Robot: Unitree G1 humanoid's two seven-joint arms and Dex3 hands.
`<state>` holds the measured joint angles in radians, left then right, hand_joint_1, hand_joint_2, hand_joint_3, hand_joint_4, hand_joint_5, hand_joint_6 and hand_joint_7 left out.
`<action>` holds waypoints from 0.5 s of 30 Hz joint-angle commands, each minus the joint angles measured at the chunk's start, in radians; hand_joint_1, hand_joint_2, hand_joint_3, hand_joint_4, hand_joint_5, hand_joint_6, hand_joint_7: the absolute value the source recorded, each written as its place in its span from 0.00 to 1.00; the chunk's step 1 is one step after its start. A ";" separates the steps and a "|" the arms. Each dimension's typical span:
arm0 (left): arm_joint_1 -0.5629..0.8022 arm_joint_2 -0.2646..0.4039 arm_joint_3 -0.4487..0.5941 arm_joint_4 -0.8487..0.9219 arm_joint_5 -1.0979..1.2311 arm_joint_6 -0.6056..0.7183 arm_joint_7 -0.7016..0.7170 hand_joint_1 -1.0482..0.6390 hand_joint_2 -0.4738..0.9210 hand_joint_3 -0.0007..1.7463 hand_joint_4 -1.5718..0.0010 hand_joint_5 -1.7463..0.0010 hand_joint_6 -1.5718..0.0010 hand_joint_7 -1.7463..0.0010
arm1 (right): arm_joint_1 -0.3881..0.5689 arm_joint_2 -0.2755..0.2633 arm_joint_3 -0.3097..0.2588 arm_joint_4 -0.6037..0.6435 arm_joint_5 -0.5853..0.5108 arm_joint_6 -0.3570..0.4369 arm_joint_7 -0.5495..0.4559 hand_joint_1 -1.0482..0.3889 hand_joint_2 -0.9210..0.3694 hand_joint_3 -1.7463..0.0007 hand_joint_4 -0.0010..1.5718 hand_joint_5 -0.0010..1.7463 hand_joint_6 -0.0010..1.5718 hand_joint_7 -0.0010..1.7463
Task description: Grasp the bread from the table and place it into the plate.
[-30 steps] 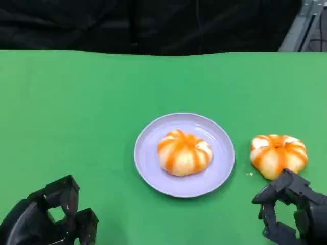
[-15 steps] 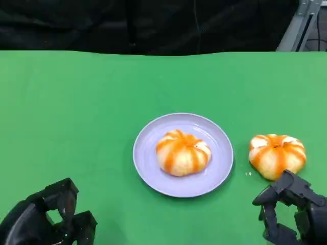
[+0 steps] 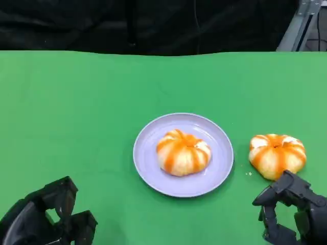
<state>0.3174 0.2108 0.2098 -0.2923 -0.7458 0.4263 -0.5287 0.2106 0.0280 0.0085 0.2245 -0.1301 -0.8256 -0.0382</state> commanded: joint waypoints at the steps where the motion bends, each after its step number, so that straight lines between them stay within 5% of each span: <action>1: -0.002 0.009 0.013 -0.012 -0.007 0.007 0.008 0.70 0.79 1.00 0.30 0.00 0.40 0.00 | 0.009 -0.009 -0.004 -0.010 0.008 0.003 -0.006 0.67 0.27 0.35 0.52 1.00 0.48 0.85; 15: -0.002 0.008 0.014 -0.012 -0.006 0.008 0.008 0.70 0.79 1.00 0.30 0.00 0.40 0.00 | 0.009 -0.009 -0.004 -0.010 0.008 0.003 -0.006 0.67 0.27 0.35 0.52 1.00 0.48 0.84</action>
<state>0.3172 0.2106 0.2122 -0.2925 -0.7458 0.4296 -0.5287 0.2107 0.0280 0.0085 0.2244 -0.1302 -0.8255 -0.0382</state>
